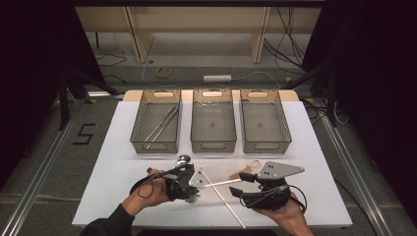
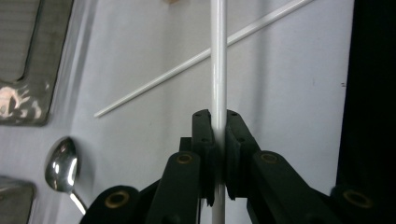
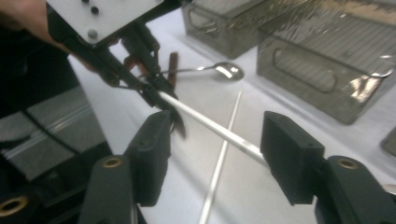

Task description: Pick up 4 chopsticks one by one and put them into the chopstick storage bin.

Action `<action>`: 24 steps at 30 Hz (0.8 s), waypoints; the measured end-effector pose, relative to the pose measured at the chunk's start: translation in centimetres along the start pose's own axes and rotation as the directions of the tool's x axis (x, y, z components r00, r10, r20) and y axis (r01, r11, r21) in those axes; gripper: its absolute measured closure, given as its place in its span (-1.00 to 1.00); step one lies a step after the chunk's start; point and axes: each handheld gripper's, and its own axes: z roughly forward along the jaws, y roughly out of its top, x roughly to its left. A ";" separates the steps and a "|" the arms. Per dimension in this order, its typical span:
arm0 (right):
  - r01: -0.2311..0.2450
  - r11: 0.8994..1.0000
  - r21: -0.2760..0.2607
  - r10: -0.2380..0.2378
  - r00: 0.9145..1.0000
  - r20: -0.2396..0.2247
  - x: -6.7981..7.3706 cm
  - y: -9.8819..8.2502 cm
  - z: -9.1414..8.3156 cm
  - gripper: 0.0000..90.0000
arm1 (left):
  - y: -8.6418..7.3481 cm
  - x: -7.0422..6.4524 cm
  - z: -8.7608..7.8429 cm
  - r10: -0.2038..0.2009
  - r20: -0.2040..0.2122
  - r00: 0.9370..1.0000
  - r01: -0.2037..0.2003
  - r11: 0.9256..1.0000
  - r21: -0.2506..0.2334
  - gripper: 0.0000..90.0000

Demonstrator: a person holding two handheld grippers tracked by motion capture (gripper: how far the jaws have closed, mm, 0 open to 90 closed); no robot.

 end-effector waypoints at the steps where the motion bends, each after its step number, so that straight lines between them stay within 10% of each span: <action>1: -0.005 1.000 -0.007 0.005 1.000 0.009 0.0 0.0 0.0 -0.06 | -0.1 0.2 -0.1 -0.019 0.000 1.000 0.019 1.000 -0.003 0.87; 8: -0.044 0.999 -0.027 0.046 0.996 0.073 0.0 -0.7 0.2 -0.15 | -1.2 1.7 -0.9 -0.153 -0.037 0.988 0.151 0.988 -0.039 0.87; 24: -0.079 0.997 0.017 0.077 0.991 0.113 0.3 -2.4 1.6 -0.29 | -3.0 4.4 -2.9 -0.360 -0.091 0.928 0.350 0.930 -0.113 0.87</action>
